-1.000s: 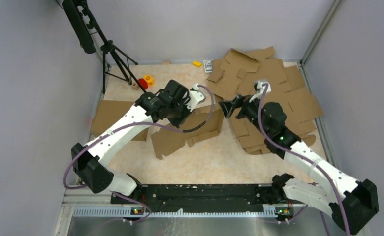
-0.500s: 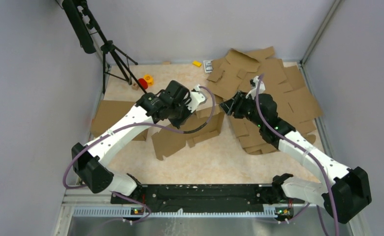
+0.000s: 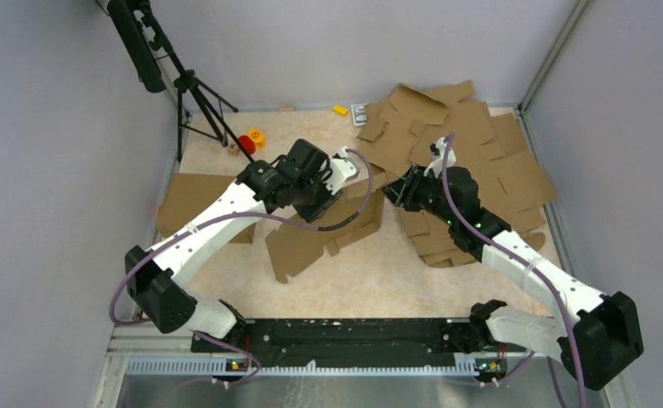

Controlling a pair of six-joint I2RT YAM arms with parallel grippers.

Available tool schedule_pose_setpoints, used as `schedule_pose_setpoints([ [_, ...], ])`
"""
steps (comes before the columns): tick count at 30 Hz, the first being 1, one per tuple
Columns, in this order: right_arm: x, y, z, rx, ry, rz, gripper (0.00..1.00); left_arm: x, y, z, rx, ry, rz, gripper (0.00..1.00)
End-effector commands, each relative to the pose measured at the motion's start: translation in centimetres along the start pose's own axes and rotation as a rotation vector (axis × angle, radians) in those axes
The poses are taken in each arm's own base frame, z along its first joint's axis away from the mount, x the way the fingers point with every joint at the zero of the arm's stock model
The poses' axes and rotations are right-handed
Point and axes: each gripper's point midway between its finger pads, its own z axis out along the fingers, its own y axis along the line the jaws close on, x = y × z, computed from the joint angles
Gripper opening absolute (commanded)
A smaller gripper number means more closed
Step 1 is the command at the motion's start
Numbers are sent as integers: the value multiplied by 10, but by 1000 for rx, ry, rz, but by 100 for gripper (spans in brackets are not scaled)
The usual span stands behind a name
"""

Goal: Fold the paper box
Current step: Fold the paper box at the center of the board.

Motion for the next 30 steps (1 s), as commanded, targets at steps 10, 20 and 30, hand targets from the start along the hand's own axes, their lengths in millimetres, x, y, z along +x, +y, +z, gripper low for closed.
schedule_pose_setpoints([
  [10, -48, 21, -25, -88, -156, -56, 57, -13, -5, -11, 17, -81, 38, 13],
  [20, -55, 33, -17, -104, -111, -70, 82, -13, -12, -13, 16, -110, 98, 12],
  [30, -8, 10, 9, -81, 50, -10, 62, -11, -14, -10, 1, -106, 141, 20],
])
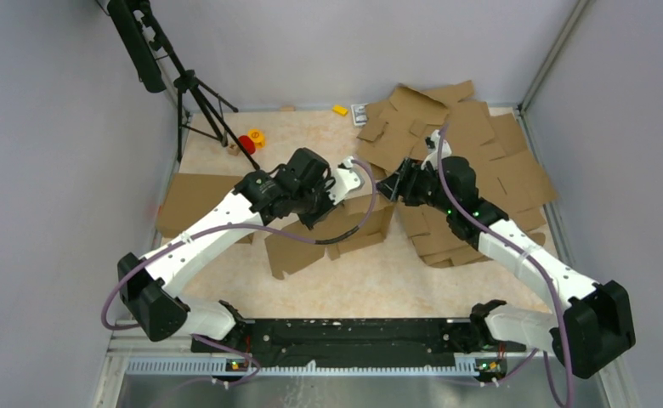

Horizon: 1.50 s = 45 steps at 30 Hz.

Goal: Fold the paper box
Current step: Fold the paper box at the center of the board.

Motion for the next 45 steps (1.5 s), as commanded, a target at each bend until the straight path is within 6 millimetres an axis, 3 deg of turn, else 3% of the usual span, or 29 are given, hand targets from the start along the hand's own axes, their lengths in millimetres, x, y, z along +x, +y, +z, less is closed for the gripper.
schedule_pose_setpoints([
  [1, 5, 9, -1, -72, 11, 20, 60, -8, 4, -4, -26, -43, 34, 21],
  [5, 12, 10, -4, -88, 19, 36, 54, -10, 3, -4, -23, -49, 17, 27],
  [13, 13, 6, -6, -82, 7, 37, 51, -21, 1, -17, -24, -101, -37, 50],
  [16, 13, 7, -8, -89, 2, 32, 51, -25, -5, -22, -6, -138, -63, 54],
  [24, 15, 12, -7, -114, 16, 28, 49, -37, -6, -21, 13, -153, -89, 52],
  [38, 23, 19, -11, -170, 35, 58, 46, -35, -1, 4, 17, -35, -140, 46],
  [45, 22, 18, -11, -161, 36, 52, 48, -30, -2, -5, 10, -34, -134, 49],
])
